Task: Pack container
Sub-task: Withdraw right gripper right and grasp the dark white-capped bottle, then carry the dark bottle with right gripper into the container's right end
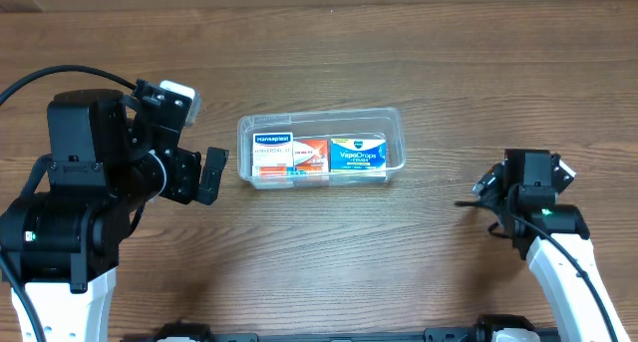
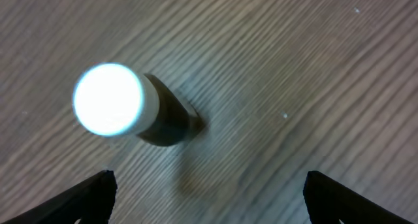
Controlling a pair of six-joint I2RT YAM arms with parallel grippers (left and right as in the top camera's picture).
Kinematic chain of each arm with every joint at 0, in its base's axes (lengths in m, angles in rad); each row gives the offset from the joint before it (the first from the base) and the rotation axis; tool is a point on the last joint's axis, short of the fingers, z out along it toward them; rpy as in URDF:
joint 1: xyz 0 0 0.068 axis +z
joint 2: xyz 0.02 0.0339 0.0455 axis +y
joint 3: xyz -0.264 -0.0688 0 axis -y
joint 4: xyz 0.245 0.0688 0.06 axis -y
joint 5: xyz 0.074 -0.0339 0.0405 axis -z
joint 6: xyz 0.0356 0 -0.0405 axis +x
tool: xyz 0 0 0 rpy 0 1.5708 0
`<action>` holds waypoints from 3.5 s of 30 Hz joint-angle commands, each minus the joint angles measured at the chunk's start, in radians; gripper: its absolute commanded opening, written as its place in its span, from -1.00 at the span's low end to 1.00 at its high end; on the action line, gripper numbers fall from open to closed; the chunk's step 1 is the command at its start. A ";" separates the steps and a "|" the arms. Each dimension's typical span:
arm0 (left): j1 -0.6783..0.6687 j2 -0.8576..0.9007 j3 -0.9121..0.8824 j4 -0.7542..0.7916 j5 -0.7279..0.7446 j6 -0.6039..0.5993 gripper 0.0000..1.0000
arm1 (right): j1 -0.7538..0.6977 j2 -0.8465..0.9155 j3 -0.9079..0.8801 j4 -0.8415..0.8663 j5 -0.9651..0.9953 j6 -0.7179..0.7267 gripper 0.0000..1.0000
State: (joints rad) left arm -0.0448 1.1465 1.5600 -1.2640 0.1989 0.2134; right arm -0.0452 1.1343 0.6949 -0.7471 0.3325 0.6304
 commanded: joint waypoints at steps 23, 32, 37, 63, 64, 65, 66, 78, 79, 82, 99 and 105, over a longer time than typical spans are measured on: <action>0.005 -0.001 0.004 0.005 0.011 0.015 1.00 | -0.003 0.203 -0.174 0.592 -0.177 -0.378 0.57; 0.005 -0.001 0.004 0.004 0.011 0.015 1.00 | -0.003 0.203 -0.174 0.681 -0.177 -0.483 -0.03; 0.005 -0.001 0.004 0.004 0.011 0.015 1.00 | -0.003 0.203 -0.174 0.694 -0.176 -0.483 -0.17; 0.005 -0.001 0.004 0.004 0.011 0.015 1.00 | 0.003 -0.094 0.138 0.620 -0.671 -0.471 -0.93; 0.005 -0.001 0.004 0.005 0.011 0.015 1.00 | 0.015 -0.093 0.167 0.620 -0.763 -0.471 -0.93; 0.005 -0.001 0.004 0.004 0.011 0.015 1.00 | 0.024 -0.093 0.176 0.622 -0.793 -0.472 -0.92; 0.005 -0.002 0.004 0.005 0.011 0.015 1.00 | 0.048 -0.093 0.191 0.622 -0.844 -0.488 -0.92; 0.005 -0.001 0.004 0.005 0.011 0.015 1.00 | 0.477 0.268 0.515 0.283 -0.892 -0.894 -0.93; 0.005 -0.001 0.004 0.004 0.011 0.015 1.00 | 0.500 0.311 0.571 0.225 -0.892 -0.956 -0.93; 0.005 -0.001 0.004 0.004 0.011 0.015 1.00 | 0.581 0.421 0.699 0.101 -0.781 -1.130 -0.93; 0.005 -0.001 0.004 0.005 0.011 0.015 1.00 | 0.602 0.583 0.700 0.120 -0.569 -1.398 -0.92; 0.005 -0.001 0.004 0.005 0.011 0.015 1.00 | 0.508 0.596 0.698 0.075 -0.567 -1.302 -0.92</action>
State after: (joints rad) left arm -0.0448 1.1465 1.5600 -1.2633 0.1989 0.2134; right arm 0.4896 1.7264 1.3579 -0.6773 -0.2287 -0.7479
